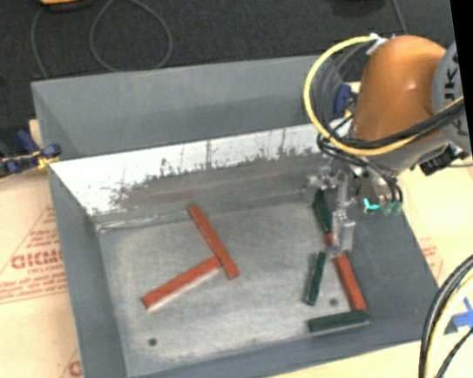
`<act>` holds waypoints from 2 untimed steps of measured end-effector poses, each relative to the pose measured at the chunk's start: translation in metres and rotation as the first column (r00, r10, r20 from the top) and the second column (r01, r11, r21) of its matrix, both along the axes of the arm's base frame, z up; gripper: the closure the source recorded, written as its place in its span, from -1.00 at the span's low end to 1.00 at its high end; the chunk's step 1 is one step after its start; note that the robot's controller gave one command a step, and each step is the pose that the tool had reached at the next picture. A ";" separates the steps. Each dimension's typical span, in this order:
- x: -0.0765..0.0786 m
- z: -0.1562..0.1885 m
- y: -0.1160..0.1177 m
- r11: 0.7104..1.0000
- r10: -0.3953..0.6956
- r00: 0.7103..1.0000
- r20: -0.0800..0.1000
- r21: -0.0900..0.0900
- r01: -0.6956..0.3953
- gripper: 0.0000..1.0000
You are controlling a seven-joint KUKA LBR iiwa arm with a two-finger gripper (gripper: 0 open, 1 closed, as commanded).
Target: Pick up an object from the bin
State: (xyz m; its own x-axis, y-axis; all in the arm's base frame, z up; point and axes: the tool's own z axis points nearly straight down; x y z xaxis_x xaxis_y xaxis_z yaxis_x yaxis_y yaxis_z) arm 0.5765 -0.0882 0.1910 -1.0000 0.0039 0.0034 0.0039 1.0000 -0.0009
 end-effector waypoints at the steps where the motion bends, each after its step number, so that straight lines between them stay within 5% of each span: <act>1: 0.017 0.107 -0.026 0.944 0.330 0.944 0.012 -0.004 -0.330 -1.00; 2: -0.029 -0.063 -0.038 0.835 0.550 0.835 0.000 0.004 -0.550 -1.00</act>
Offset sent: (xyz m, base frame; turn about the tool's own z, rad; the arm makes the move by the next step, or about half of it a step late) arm 0.0148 -0.0251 0.1044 -0.3385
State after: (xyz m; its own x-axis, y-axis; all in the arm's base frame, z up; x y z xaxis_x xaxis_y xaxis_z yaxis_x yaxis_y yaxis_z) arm 0.5472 -0.1263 0.1277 -0.8370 -0.5472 0.0029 -0.5472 0.8370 0.0029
